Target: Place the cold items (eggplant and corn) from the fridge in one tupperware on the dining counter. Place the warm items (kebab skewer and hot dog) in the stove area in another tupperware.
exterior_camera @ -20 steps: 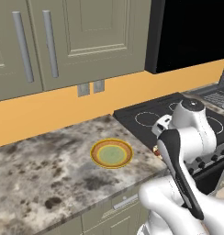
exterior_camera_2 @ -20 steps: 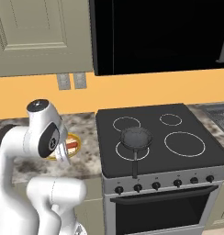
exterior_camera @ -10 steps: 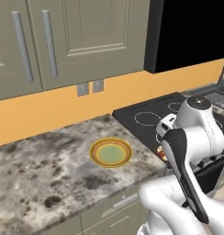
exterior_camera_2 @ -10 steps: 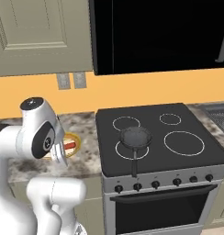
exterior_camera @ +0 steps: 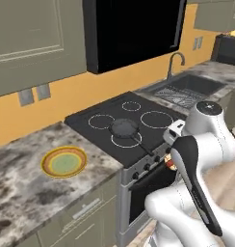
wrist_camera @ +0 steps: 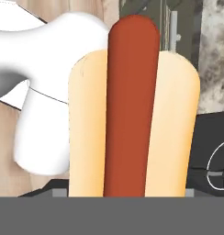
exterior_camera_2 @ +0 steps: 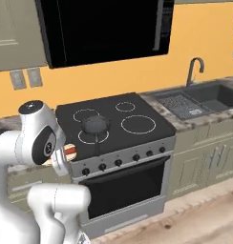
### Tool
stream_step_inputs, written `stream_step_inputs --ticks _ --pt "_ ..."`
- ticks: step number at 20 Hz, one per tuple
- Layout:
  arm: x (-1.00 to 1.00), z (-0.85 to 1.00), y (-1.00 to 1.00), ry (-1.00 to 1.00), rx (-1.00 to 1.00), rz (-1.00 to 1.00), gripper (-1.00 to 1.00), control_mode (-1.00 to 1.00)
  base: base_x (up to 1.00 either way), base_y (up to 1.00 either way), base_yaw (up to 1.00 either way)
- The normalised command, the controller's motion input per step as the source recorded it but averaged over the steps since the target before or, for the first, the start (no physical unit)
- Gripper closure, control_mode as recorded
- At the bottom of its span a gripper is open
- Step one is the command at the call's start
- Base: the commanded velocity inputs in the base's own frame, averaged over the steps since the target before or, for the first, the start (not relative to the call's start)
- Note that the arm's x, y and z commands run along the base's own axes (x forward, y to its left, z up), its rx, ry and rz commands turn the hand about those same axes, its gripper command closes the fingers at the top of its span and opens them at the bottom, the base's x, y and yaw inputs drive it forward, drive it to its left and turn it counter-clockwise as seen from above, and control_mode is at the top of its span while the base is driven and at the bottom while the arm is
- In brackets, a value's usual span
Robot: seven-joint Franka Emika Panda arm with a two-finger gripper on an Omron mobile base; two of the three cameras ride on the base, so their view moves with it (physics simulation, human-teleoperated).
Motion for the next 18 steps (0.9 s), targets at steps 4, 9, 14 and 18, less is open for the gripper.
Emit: stream_step_inputs --ticks 4,9,14,18 --pt "0.00 0.00 0.00 0.00 0.00 0.00 1.00 1.00 0.24 -0.27 -0.75" --pt "0.00 0.00 0.00 0.00 0.00 0.00 1.00 1.00 0.30 -0.09 -0.84" --pt "0.00 0.00 0.00 0.00 0.00 0.00 1.00 1.00 0.33 -0.08 -0.82" --pt "0.00 0.00 0.00 0.00 0.00 0.00 1.00 1.00 0.35 -0.11 -0.81"
